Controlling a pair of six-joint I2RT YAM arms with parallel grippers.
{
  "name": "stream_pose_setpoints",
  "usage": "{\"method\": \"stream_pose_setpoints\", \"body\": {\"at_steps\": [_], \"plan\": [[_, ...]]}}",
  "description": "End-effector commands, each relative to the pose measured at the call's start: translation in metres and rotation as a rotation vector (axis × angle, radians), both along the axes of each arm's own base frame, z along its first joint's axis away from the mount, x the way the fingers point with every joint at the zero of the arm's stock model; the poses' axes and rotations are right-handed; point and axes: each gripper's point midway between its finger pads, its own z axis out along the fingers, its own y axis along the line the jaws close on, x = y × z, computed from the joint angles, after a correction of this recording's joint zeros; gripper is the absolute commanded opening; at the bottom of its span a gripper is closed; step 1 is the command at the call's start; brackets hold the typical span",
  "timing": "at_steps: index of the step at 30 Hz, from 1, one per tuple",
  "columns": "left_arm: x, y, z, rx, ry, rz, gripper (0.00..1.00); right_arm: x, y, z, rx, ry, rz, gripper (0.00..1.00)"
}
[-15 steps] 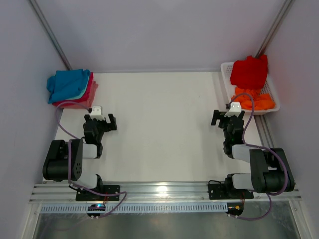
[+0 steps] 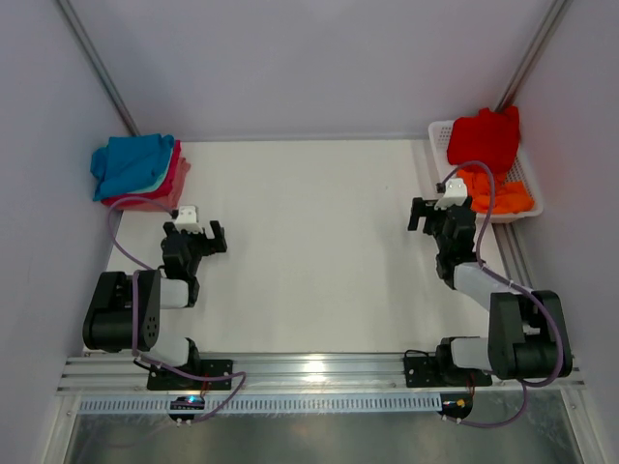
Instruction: Fold and stack the t-shirts
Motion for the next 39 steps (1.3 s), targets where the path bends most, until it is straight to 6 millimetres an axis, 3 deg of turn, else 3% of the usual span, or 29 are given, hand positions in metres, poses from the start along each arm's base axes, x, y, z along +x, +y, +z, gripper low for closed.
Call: {"method": "stream_pose_setpoints", "body": {"at_steps": [1, 3, 5, 8, 9, 11, 13, 15, 16, 19, 21, 23, 25, 26, 28, 29, 30, 31, 35, 36, 39], "plan": [[0.012, 0.006, 0.021, 0.006, -0.067, 0.027, 0.99, 0.007, 0.007, 0.029, -0.007, 0.001, 0.055, 0.99], [0.012, 0.006, 0.021, 0.006, -0.069, 0.027, 0.99, 0.012, 0.007, 0.04, -0.035, 0.017, 0.063, 0.99], [0.012, 0.006, 0.021, 0.006, -0.069, 0.028, 0.99, 0.017, 0.003, 0.066, -0.085, 0.012, 0.066, 0.99], [0.012, 0.007, 0.021, 0.006, -0.067, 0.03, 0.99, 0.017, -0.011, 0.118, -0.146, -0.036, 0.004, 0.99], [0.012, 0.006, 0.021, 0.006, -0.069, 0.025, 0.99, 0.018, -0.02, 0.144, -0.166, -0.081, -0.042, 0.99], [0.012, 0.006, 0.021, 0.006, -0.069, 0.028, 0.99, 0.009, -0.027, 0.182, -0.211, -0.162, -0.07, 0.96], [0.012, 0.006, 0.021, 0.006, -0.069, 0.027, 0.99, -0.003, -0.052, 0.217, -0.224, -0.241, -0.225, 0.92], [0.012, 0.006, 0.021, 0.006, -0.067, 0.027, 0.99, -0.016, -0.066, 0.233, -0.224, -0.279, -0.319, 0.89], [0.012, 0.006, 0.021, 0.006, -0.069, 0.027, 0.99, -0.022, -0.078, 0.231, -0.227, -0.272, -0.393, 0.88], [0.012, 0.006, 0.021, 0.006, -0.067, 0.027, 0.99, -0.031, -0.088, 0.211, -0.239, -0.264, -0.455, 0.68], [0.012, 0.006, 0.021, 0.006, -0.069, 0.028, 0.99, -0.033, -0.084, 0.187, -0.269, -0.235, -0.411, 0.41], [0.012, 0.006, 0.021, 0.006, -0.069, 0.028, 0.99, -0.033, -0.081, 0.178, -0.282, -0.249, -0.394, 0.19], [0.012, 0.006, 0.021, 0.006, -0.069, 0.027, 0.99, -0.032, -0.083, 0.163, -0.276, -0.224, -0.405, 0.15], [0.012, 0.006, 0.021, 0.006, -0.069, 0.028, 0.99, -0.031, -0.083, 0.163, -0.266, -0.216, -0.408, 0.16], [0.012, 0.006, 0.021, 0.006, -0.069, 0.028, 0.99, -0.027, -0.08, 0.148, -0.259, -0.151, -0.388, 0.54], [0.012, 0.006, 0.022, 0.007, -0.071, 0.026, 0.99, -0.022, -0.074, 0.143, -0.253, -0.134, -0.348, 0.63], [0.012, 0.006, 0.022, 0.006, -0.07, 0.027, 0.99, -0.021, -0.072, 0.138, -0.255, -0.117, -0.336, 0.89], [0.011, 0.006, 0.021, 0.005, -0.069, 0.025, 0.99, -0.018, -0.072, 0.132, -0.261, -0.104, -0.331, 0.99], [0.011, 0.003, 0.021, 0.011, -0.071, 0.004, 0.93, -0.014, -0.074, 0.119, -0.282, -0.064, -0.331, 0.99], [0.011, 0.002, 0.022, 0.009, -0.072, 0.004, 0.88, -0.013, -0.072, 0.116, -0.282, -0.06, -0.319, 0.99], [0.01, 0.002, 0.022, 0.017, -0.074, 0.011, 0.85, -0.013, -0.085, 0.113, -0.29, -0.052, -0.357, 0.99]]}}
